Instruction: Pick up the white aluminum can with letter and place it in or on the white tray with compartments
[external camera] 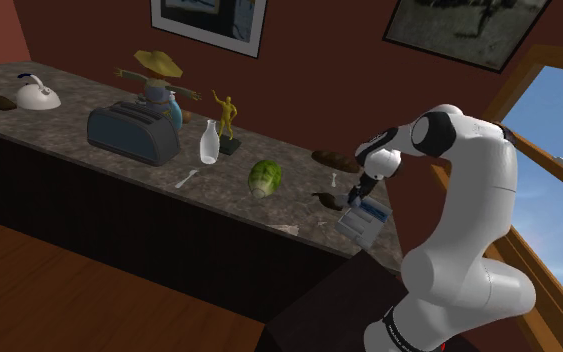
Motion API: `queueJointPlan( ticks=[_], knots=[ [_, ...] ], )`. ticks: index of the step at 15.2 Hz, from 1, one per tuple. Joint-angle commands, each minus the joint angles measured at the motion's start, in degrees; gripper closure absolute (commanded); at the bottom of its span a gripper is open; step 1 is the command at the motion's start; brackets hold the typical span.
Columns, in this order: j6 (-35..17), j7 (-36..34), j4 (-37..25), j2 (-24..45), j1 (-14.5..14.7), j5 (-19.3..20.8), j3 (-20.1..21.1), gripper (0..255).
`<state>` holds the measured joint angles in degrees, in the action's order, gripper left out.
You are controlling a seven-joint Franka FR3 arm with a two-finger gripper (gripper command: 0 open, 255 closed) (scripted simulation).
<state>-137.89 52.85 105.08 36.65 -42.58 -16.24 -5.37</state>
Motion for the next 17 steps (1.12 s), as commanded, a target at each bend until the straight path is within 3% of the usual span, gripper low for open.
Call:
queueJointPlan(
  ticks=[1, 10, 17],
  knots=[
    [1.38, 2.08, -1.60, 0.52, -1.96, 0.09, -0.48, 255],
    [9.17, 10.65, -15.29, 7.78, -11.27, 0.47, -2.30, 255],
    [6.28, 11.28, -16.40, 11.79, -11.66, -0.17, -1.70, 255]
  ],
)
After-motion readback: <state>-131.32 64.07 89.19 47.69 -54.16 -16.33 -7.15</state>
